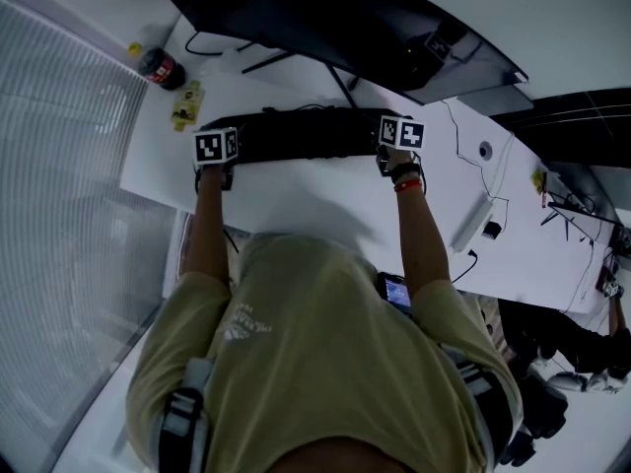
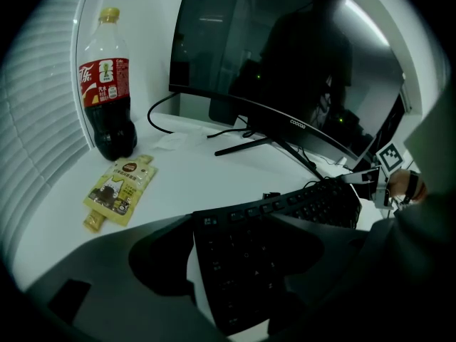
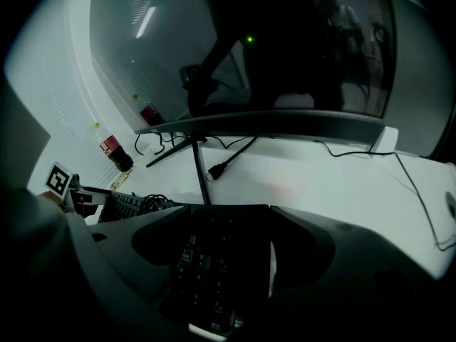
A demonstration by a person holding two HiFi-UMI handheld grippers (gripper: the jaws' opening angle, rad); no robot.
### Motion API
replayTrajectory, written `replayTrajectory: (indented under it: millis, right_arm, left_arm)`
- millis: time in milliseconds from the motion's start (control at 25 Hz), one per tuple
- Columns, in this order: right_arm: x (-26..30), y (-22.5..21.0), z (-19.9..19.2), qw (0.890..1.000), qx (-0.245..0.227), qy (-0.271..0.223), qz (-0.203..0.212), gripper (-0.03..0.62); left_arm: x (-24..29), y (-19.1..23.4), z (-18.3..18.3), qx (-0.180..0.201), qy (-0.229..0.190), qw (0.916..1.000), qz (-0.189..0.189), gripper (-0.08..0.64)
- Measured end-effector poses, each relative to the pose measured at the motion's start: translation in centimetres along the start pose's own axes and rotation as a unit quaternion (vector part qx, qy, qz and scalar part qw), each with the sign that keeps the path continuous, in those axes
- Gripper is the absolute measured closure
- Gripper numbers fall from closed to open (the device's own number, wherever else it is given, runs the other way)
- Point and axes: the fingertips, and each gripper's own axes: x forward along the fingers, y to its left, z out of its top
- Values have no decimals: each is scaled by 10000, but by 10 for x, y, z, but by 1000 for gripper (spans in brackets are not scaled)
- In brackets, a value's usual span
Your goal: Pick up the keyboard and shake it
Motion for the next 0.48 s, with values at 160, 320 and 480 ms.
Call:
replayTrajectory:
  millis: [160, 320, 480]
  right_arm:
    - [-9, 2, 1, 10000, -6, -57, -20, 232]
    - [-18, 5, -1, 9999, -20, -130, -34, 233]
    - [-28, 7, -3, 9997, -35, -249, -49, 233]
  left_arm:
    - [-6, -1, 2, 56, -81, 9999, 82, 249]
    - [-14, -4, 5, 89, -205, 9997, 101, 259]
    - [-22, -7, 4, 135, -289, 9993, 187, 264]
